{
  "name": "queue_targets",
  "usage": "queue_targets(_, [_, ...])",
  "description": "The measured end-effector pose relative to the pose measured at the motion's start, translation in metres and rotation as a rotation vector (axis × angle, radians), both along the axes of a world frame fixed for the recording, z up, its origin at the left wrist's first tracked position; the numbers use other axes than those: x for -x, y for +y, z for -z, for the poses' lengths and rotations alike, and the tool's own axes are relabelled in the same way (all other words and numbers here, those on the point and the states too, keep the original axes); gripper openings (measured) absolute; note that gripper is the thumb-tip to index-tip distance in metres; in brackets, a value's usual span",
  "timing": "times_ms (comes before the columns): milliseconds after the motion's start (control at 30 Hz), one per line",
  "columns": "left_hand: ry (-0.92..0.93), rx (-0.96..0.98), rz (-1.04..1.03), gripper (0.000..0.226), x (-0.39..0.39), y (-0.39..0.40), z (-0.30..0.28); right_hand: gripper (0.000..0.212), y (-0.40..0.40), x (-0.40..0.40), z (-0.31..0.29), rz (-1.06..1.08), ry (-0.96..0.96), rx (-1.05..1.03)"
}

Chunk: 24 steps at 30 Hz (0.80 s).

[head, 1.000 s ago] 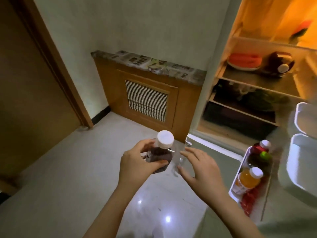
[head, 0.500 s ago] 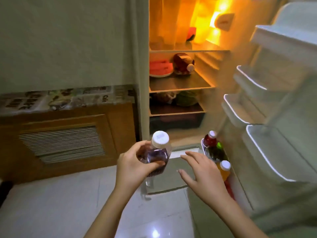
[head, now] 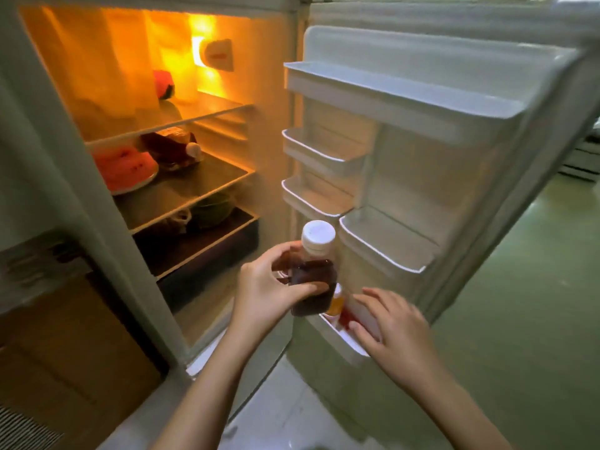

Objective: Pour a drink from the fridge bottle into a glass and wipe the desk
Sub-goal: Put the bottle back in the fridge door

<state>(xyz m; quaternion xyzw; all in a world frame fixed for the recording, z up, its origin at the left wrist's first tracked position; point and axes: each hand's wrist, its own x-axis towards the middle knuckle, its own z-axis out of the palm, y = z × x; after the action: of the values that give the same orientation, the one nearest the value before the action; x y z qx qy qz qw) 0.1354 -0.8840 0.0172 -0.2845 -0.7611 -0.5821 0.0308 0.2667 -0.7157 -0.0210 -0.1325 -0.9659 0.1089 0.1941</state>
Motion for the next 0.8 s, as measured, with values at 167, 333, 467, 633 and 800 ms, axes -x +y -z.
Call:
queue_targets(167, [-0.001,-0.068,0.186,0.06,0.014,0.046,-0.013,0.042,0.024,-0.004,-0.006,0.103,0.003,-0.034])
queue_targets(333, [-0.002,-0.114,0.359,0.073,0.039,0.075,-0.038,0.046,0.031,0.0,-0.014,0.214,-0.002,-0.028])
queue_targets(467, [-0.064,-0.15,0.533,0.074,0.067,0.108,-0.048,0.044,0.032,0.009,-0.023,0.296,0.001,-0.023])
queue_targets(633, [-0.126,-0.138,0.651,0.065,0.092,0.144,-0.04,0.043,0.031,0.021,-0.031,0.422,0.028,0.003])
queue_targets(800, [-0.153,-0.151,0.717,0.023,0.108,0.165,-0.038,0.043,0.028,0.029,-0.029,0.531,0.018,-0.011])
